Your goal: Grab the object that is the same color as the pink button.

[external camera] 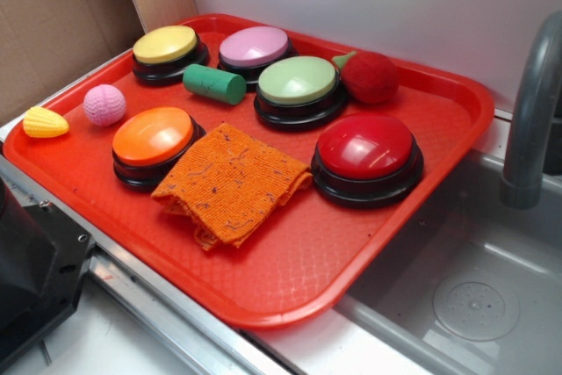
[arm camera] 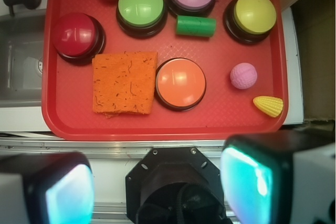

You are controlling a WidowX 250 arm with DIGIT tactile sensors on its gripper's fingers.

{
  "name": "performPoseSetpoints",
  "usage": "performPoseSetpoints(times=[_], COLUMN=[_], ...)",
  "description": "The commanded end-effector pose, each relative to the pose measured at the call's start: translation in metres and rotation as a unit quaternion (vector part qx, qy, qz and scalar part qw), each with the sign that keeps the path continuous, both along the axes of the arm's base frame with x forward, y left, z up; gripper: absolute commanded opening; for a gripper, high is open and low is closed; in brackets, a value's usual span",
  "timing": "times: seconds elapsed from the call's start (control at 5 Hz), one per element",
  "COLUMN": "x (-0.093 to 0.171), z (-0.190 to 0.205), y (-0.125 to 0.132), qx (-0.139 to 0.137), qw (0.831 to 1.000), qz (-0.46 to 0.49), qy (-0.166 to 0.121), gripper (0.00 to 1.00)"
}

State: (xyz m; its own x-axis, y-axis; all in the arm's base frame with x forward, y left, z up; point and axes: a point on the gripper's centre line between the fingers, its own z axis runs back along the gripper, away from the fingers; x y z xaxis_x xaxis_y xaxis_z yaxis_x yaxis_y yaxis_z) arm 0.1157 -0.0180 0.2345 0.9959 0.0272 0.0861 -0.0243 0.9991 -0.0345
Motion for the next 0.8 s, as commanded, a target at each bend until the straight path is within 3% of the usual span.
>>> performPoseSetpoints(times=[0.0, 0.4, 0.6], x=[0.023, 0.04, 0.045], z=[-0.029, -0.081, -0.111], y=[0.046, 0.106, 0.125], qx=[-0.017, 0.009, 0.025], qw=[0.992, 0.973, 0.96], qz=[0.128, 0.229, 0.28], qy=[0.001, 0.024, 0.012], gripper=[1.0, 1.0, 1.0])
